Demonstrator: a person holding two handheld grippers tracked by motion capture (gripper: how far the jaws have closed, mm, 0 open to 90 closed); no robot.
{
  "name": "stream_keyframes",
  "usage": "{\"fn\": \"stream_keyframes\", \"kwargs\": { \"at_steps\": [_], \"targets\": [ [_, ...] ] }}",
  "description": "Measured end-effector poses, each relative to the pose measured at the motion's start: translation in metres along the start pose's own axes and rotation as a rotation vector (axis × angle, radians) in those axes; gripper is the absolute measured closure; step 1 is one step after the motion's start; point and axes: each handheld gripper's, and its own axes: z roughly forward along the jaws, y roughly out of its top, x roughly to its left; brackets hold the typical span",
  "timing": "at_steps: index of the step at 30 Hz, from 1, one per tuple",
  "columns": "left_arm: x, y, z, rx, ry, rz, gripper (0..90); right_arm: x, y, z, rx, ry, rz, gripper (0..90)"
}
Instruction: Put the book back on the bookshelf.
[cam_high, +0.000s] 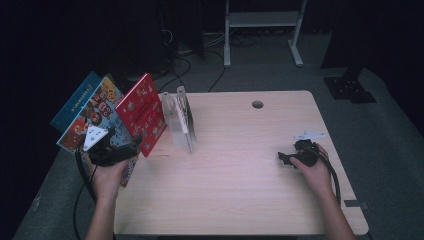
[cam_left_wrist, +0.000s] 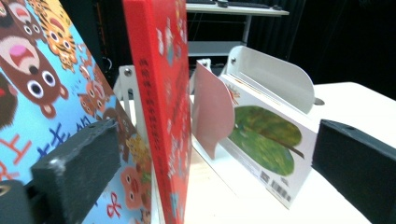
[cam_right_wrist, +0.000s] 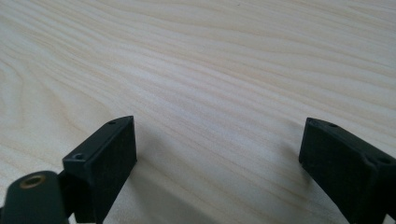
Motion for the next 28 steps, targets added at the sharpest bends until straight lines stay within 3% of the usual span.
{"fn": "stream_keyframes", "kwargs": {
  "at_steps": [18, 28],
  "targets": [
    [-0.029, -0.037, -0.026, 0.038, -0.077, 0.016, 0.0, 0.000, 0.000, 0.000, 0.000, 0.000, 0.000, 10.2],
    [-0.033, -0.043, -0.024, 0.049, -0.093, 0.012, 0.0, 0.000, 0.000, 0.000, 0.000, 0.000, 0.000, 10.2]
  ]
}}
